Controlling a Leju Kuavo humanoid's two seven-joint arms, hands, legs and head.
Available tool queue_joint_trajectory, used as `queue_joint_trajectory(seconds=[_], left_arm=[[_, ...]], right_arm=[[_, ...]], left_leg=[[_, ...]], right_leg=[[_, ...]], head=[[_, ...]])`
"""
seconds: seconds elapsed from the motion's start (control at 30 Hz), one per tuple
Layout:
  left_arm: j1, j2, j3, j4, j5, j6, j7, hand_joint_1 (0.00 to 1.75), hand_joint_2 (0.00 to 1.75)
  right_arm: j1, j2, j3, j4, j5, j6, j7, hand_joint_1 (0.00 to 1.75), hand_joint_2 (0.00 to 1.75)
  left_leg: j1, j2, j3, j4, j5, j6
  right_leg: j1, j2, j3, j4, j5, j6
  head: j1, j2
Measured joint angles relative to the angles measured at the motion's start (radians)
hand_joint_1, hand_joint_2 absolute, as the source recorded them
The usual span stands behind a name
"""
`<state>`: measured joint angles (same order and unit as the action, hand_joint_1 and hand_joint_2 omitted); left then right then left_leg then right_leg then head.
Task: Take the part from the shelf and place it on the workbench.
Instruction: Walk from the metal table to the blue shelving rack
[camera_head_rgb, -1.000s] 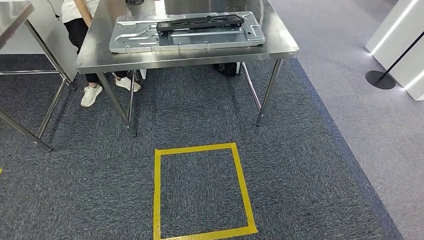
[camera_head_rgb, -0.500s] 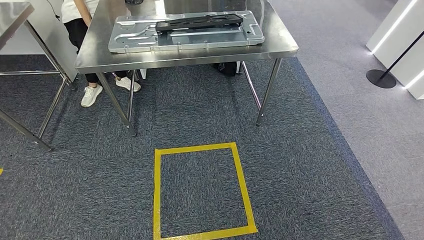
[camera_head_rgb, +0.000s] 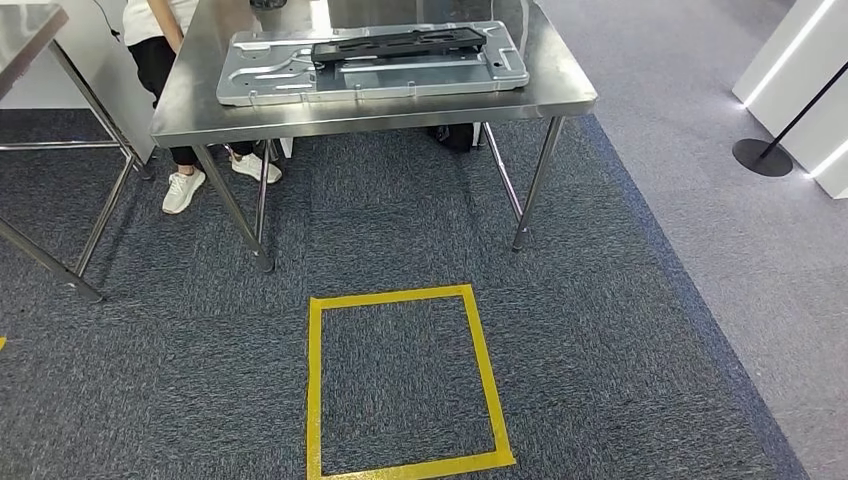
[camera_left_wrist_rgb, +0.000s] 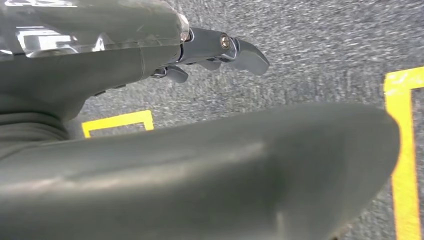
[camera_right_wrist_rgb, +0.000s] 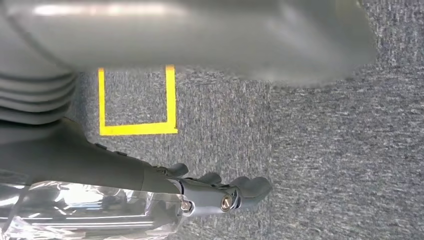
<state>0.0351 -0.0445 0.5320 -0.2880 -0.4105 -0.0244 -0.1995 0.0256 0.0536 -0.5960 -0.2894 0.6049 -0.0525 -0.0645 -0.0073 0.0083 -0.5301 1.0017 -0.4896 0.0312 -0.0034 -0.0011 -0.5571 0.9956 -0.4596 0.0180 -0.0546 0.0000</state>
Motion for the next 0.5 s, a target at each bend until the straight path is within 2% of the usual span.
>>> queue_joint_trajectory(seconds=[0.5], left_arm=[[0.057,0.015,-0.274,-0.048,0.227,0.013,0.108,0.0,0.0]], right_arm=[[0.06,-0.023,0.31,-0.045,-0.332,0.027,0.035,0.0,0.0]], left_leg=[[0.0,0.0,0.0,0.0,0.0,0.0]], right_leg=[[0.0,0.0,0.0,0.0,0.0,0.0]], head=[[0.0,0.0]])
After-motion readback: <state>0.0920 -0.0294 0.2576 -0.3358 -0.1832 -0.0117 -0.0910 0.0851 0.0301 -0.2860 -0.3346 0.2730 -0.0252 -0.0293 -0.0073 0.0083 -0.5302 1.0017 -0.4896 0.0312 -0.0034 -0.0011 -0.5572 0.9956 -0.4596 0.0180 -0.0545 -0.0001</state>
